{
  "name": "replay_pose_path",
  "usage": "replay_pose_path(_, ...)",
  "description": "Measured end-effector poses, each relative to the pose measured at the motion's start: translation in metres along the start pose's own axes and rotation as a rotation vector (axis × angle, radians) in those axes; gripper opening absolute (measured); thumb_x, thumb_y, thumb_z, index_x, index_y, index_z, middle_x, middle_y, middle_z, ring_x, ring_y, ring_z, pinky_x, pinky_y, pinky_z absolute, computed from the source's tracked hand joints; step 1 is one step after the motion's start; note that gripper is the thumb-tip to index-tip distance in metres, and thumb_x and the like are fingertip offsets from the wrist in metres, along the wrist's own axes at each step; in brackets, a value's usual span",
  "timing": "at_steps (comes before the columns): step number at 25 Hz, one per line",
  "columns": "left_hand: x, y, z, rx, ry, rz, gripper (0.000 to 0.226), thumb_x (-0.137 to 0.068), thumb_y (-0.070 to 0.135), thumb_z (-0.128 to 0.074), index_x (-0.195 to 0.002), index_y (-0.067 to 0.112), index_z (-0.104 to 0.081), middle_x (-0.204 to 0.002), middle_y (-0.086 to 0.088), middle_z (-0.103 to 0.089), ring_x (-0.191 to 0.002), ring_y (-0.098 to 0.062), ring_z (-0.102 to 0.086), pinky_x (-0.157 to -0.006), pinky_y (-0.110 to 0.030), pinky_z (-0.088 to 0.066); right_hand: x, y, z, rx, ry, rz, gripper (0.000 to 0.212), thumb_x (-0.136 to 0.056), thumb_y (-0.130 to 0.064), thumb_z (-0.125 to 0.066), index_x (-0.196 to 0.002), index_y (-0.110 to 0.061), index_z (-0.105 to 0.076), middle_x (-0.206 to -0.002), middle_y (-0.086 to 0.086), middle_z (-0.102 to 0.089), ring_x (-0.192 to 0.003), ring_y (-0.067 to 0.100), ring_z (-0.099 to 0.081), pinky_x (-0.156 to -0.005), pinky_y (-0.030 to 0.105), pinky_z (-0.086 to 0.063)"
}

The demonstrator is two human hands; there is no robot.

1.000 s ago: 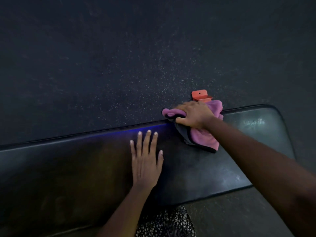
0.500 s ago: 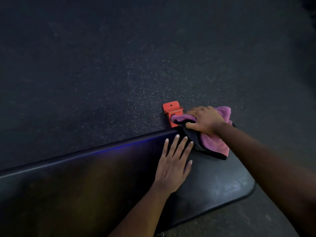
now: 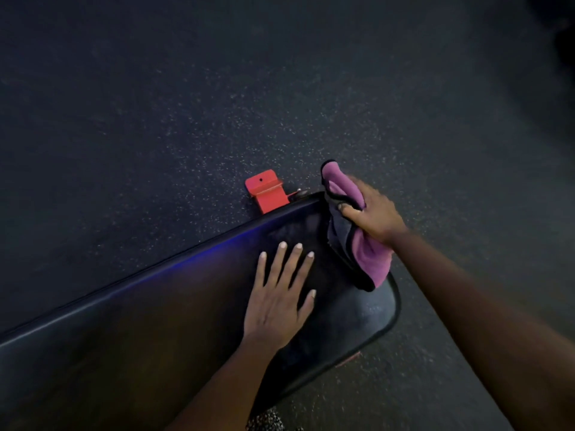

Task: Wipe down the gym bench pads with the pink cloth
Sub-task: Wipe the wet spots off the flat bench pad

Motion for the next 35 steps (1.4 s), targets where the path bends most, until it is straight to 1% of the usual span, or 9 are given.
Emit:
replay_pose_path(4,-0.001,0.003,-0.001,-0.023,-0.002,-0.003,0.062,-0.088,0.044,-0.035,-0.145,0.02,-0.028,-0.151,-0.006,-0.034,-0.142,-0.026,-0.019,-0.114,-0.049,-0.012,0.039,0.028,-0.003,-0.116,0.081,-0.074,0.083,-0.061,-0.056,-0.042,-0.141,-0.043,-0.028,-0.142,-0.015,-0.044,-0.128,0.015,-0.044,-0.099,0.036,-0.037)
replay_pose_path(9,0.0,0.002,-0.001,-0.035,-0.002,0.003,0.062,-0.088,0.042,-0.033,-0.145,0.018,-0.028,-0.152,-0.009,-0.031,-0.142,-0.027,-0.018,-0.115,-0.049,-0.008,0.087,0.055,-0.008,-0.207,0.103,-0.16,0.082,-0.061,-0.056,-0.045,-0.14,-0.043,-0.031,-0.14,-0.017,-0.045,-0.128,0.013,-0.044,-0.098,0.033,-0.036)
replay_pose_path(13,0.001,0.0,-0.004,-0.047,-0.012,0.011,0.063,-0.089,0.044,-0.03,-0.146,0.019,-0.023,-0.152,-0.01,-0.029,-0.142,-0.028,-0.016,-0.116,-0.049,-0.006,0.133,0.071,-0.018,-0.278,0.181,-0.234,0.08,-0.063,-0.058,-0.048,-0.139,-0.044,-0.032,-0.14,-0.019,-0.044,-0.121,0.001,-0.043,-0.095,0.026,-0.034)
replay_pose_path(18,0.0,0.002,-0.003,-0.032,0.015,0.0,0.062,-0.089,0.044,-0.03,-0.145,0.017,-0.026,-0.151,-0.011,-0.031,-0.141,-0.029,-0.017,-0.115,-0.047,-0.001,0.196,0.077,-0.055,-0.585,0.579,-0.587,0.074,-0.066,-0.053,-0.052,-0.138,-0.04,-0.036,-0.135,-0.016,-0.047,-0.119,0.003,-0.043,-0.099,0.028,-0.034)
replay_pose_path(21,-0.001,0.001,-0.005,-0.029,0.009,-0.015,0.063,-0.089,0.045,-0.029,-0.145,0.017,-0.025,-0.151,-0.011,-0.031,-0.142,-0.029,-0.016,-0.115,-0.049,-0.002,0.222,0.057,-0.086,-0.764,0.848,-0.764,0.068,-0.075,-0.038,-0.057,-0.14,-0.034,-0.034,-0.136,-0.014,-0.044,-0.123,0.008,-0.043,-0.106,0.032,-0.033)
replay_pose_path(23,-0.001,0.001,-0.007,-0.004,-0.018,-0.018,0.065,-0.088,0.047,-0.03,-0.145,0.018,-0.025,-0.152,-0.01,-0.03,-0.143,-0.029,-0.015,-0.116,-0.049,-0.003,0.231,0.046,-0.102,-0.767,0.904,-0.853,0.075,-0.08,-0.034,-0.061,-0.145,-0.03,-0.026,-0.142,-0.004,-0.041,-0.128,0.016,-0.042,-0.108,0.035,-0.033)
replay_pose_path(27,0.003,0.0,0.009,0.122,-0.15,-0.065,0.064,-0.091,0.048,-0.031,-0.147,0.018,-0.024,-0.156,-0.009,-0.02,-0.146,-0.028,-0.008,-0.117,-0.047,0.0,0.251,0.002,-0.121,-0.717,0.771,-1.009,0.086,-0.082,-0.028,-0.064,-0.15,-0.025,-0.012,-0.139,0.015,-0.043,-0.124,0.033,-0.044,-0.103,0.04,-0.036)
replay_pose_path(30,0.032,-0.009,0.032,0.178,-0.349,-0.142,0.061,-0.095,0.039,-0.042,-0.148,0.018,-0.02,-0.158,-0.006,-0.012,-0.147,-0.025,-0.004,-0.118,-0.044,-0.002,0.275,-0.036,-0.116,-0.621,0.528,-0.966,0.084,-0.084,-0.026,-0.064,-0.15,-0.023,-0.013,-0.141,0.012,-0.041,-0.122,0.032,-0.044,-0.097,0.03,-0.033)
replay_pose_path(35,0.105,-0.018,0.092,0.125,-0.505,-0.29,0.059,-0.096,0.034,-0.043,-0.149,0.021,-0.019,-0.157,-0.002,-0.013,-0.146,-0.021,-0.008,-0.119,-0.04,-0.004,0.342,-0.096,-0.104,-0.409,0.164,-0.779,0.083,-0.08,-0.034,-0.067,-0.147,-0.036,-0.018,-0.136,0.013,-0.042,-0.119,0.031,-0.048,-0.097,0.033,-0.041)
Point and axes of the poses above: each hand's wrist, its own x-axis away from the middle knuckle, its own z-axis out of the back of the hand, y = z × x, the point moved 7 cm from there along -x, towards the middle knuckle
